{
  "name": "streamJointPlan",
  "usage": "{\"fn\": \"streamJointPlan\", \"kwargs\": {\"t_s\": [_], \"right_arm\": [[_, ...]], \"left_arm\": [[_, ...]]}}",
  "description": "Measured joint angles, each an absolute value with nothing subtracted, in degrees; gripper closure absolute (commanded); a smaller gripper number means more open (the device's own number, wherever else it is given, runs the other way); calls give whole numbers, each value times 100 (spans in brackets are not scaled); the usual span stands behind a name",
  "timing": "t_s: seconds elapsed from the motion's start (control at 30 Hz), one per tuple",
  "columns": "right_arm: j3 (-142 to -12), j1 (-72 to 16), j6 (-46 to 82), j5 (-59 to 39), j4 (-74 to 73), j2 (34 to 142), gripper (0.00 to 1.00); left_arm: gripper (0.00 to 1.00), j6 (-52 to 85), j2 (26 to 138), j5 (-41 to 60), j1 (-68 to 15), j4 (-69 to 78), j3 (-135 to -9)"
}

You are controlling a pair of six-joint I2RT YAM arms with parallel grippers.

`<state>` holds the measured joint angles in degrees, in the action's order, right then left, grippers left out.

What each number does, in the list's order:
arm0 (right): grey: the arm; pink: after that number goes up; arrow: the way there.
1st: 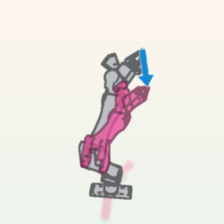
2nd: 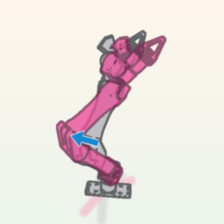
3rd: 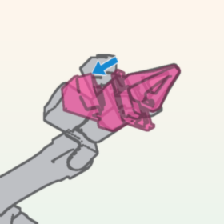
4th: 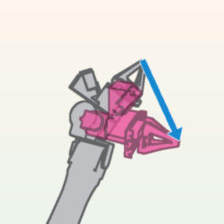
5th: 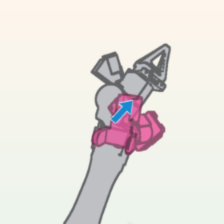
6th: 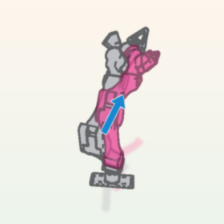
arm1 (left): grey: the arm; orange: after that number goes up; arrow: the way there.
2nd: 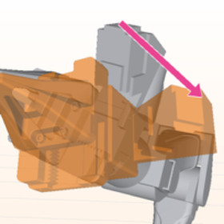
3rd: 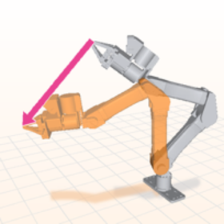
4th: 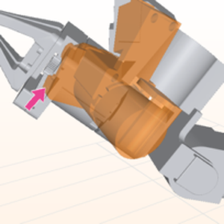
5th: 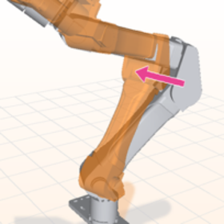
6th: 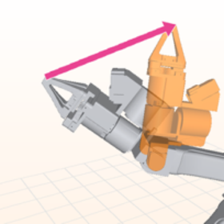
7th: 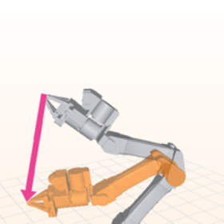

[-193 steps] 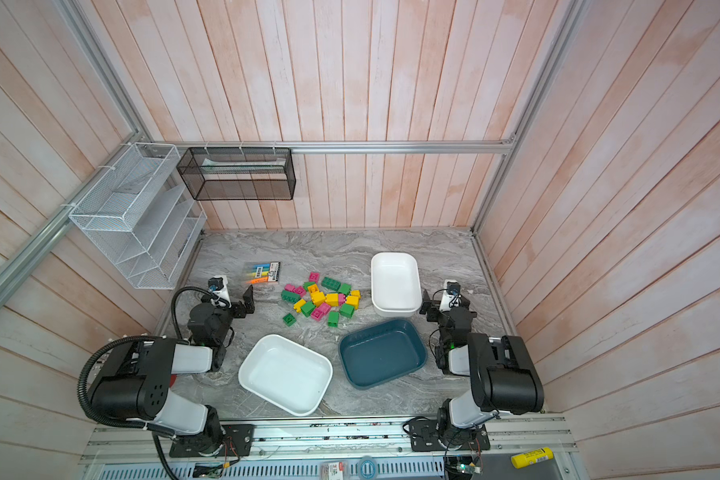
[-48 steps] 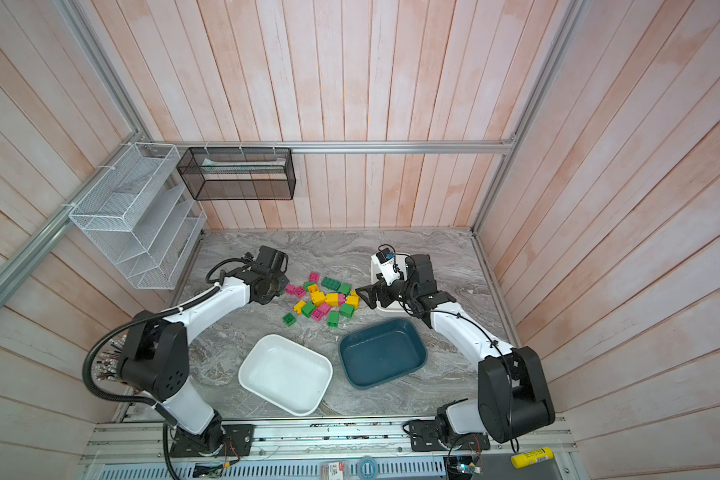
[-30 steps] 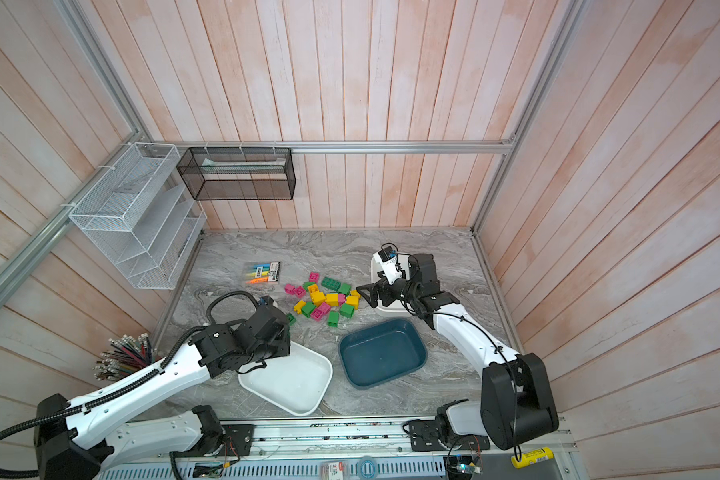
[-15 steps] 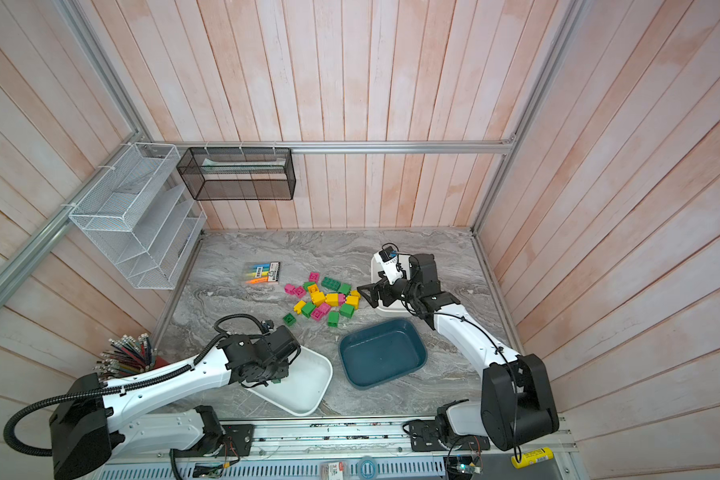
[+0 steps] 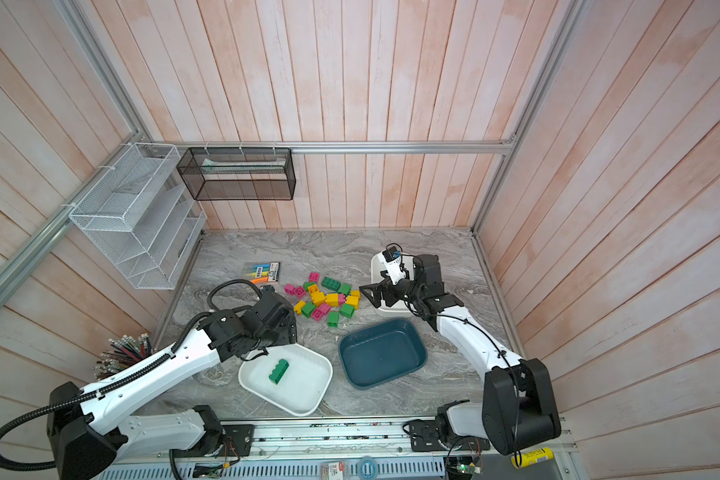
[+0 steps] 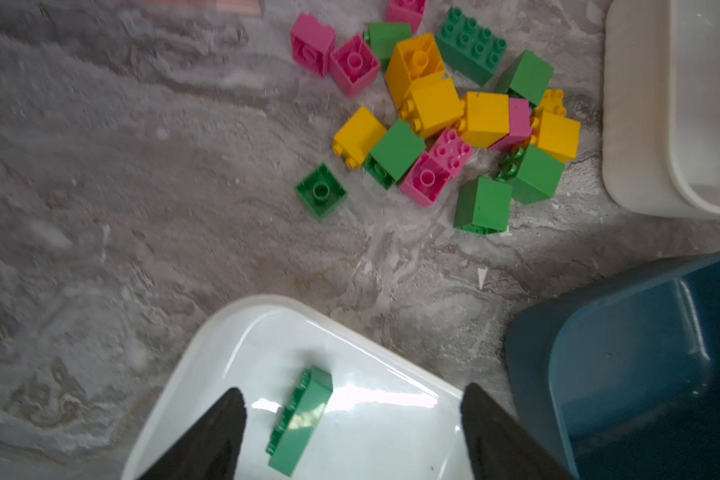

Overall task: Sort the legos into containers by color
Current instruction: 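Carry the green brick with the left gripper into the near white tray and release, then return the left gripper to the pile and grasp another green brick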

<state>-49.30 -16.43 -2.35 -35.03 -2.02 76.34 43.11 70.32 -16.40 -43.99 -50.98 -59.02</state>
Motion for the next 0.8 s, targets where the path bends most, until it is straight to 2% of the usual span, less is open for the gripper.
{"fn": "streamJointPlan", "kwargs": {"t_s": [0.1, 0.33, 0.6, 0.8], "right_arm": [[-4930, -1592, -235, -3516, -207, 7631, 2], [-4838, -1409, -235, -3555, -213, 7474, 2], [-4751, -1354, -202, -3599, -261, 7459, 2], [-4748, -1345, -152, -3686, -408, 7583, 2]], "left_arm": [[0, 3568, 7376, -1577, -3955, -4689, -5937], [0, 1747, 8322, -1068, -3238, -3833, -5881], [8, -16, 9017, -228, -2733, -3520, -5881], [16, -508, 9419, 209, -2552, -3371, -5881]]}}
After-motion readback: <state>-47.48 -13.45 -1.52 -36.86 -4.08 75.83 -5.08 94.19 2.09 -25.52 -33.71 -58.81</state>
